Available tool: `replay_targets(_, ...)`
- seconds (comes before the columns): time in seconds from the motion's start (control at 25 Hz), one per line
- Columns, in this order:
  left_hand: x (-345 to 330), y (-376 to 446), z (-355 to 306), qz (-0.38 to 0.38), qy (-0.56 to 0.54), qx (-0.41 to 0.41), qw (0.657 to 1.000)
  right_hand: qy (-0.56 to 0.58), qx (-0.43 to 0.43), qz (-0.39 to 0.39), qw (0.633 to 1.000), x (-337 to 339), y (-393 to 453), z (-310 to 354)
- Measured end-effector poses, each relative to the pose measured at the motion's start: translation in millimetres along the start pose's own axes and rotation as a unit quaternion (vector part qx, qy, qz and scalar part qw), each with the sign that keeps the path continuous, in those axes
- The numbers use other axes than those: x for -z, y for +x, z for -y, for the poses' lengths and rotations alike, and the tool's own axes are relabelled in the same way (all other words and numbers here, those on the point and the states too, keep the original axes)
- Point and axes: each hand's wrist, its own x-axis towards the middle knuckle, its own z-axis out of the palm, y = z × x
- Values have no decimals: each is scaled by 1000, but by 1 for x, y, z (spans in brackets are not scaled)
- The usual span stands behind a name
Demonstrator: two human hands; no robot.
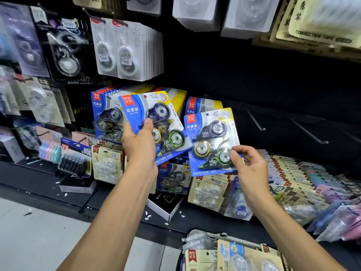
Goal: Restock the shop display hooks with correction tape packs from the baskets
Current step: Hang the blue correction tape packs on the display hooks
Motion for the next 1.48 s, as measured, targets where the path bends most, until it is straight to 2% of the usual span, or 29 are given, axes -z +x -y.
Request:
replay_targets(0.16,2,2,-2,-9,-9,-2,1000,5,-35,8,999,-6,-1,4)
replay_targets(0.36,3,1,-4,-12,-14,1,1000,-28,-39,9,999,-7,-7,7)
replay_targets(0.48,2,-1,-4,-11,-12,-4,1000,-113,-24,8,993,-14,-5,8)
replay_targets(0.6,0,-2,-2,-4,-11,-7,1000,-232,-12,57,971,-27,11,6)
replay_targets(0.76,1,-3,1,18,4,3,1000,-355,-60,129,924,-50,65,-10)
replay_targets(0.92,2,-2,3,46,13,3,999,-397,-96,137,902,-62,109,-26)
replay_targets(1.16,4,1,2,62,17,4,998,-336,-144,211,907,-62,126,-24)
replay_targets(1.2,4,2,2,65,16,6,998,-331,-148,205,909,-61,122,-21)
replay_targets(1.28,2,3,3,69,21,8,997,-326,-114,144,927,-60,106,-14)
replay_targets(1.36,-2,4,4,78,20,21,997,-221,-65,89,969,-59,82,-3)
replay_targets(1.4,-4,5,6,85,21,31,996,-132,-65,103,984,-56,70,6)
replay_targets(1.48,-7,5,10,98,21,55,993,-3,-81,181,980,-48,46,22)
